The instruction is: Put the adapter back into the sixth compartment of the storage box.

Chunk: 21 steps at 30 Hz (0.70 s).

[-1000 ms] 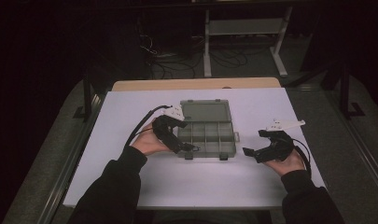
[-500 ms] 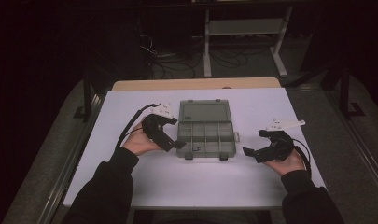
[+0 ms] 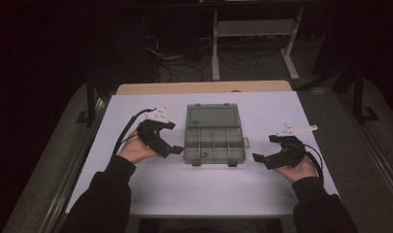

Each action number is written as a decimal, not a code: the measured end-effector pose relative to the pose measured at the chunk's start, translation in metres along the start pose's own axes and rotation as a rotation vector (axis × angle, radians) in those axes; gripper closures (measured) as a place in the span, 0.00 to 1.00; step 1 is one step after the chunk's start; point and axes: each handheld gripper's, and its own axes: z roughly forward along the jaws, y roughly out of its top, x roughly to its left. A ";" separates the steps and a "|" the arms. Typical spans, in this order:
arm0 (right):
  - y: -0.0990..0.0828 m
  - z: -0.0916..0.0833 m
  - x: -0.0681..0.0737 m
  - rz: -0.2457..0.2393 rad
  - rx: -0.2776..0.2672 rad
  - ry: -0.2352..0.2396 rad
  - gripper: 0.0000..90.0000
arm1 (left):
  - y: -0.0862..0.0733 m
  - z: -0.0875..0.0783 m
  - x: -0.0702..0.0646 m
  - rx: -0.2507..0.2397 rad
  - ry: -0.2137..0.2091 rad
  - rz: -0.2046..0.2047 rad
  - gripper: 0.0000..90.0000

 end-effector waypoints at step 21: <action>0.000 0.000 0.000 0.002 0.002 0.000 0.00 | -0.031 -0.021 0.010 -0.026 0.049 -0.068 0.00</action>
